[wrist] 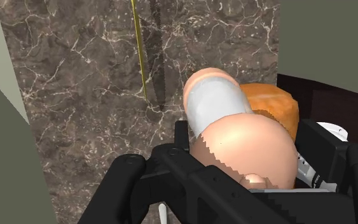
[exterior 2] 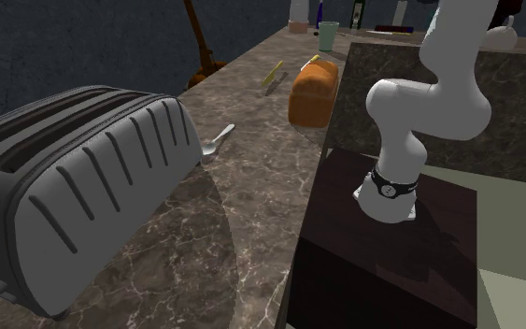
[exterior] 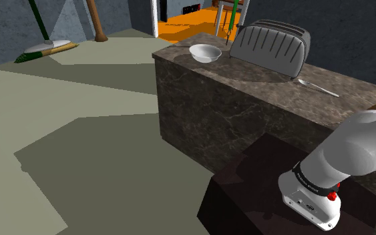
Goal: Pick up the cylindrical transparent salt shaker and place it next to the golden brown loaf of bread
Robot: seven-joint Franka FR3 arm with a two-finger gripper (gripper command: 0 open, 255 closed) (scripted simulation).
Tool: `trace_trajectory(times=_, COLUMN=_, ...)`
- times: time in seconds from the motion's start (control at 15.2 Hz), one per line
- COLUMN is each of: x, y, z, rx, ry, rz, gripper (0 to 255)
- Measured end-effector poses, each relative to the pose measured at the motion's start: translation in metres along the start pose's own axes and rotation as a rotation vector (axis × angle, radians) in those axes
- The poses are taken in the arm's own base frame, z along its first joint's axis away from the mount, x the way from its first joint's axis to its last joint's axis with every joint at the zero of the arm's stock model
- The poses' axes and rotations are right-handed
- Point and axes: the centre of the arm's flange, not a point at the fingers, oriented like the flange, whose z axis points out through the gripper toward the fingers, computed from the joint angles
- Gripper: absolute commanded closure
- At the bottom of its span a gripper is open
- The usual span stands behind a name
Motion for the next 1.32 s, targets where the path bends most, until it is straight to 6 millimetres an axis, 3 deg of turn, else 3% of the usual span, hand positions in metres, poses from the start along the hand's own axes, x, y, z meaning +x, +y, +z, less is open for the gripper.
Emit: trace_trajectory(times=1.32, x=0.007, y=-0.001, z=0.106, rx=0.000, ry=0.000, rz=0.000, gripper=255)
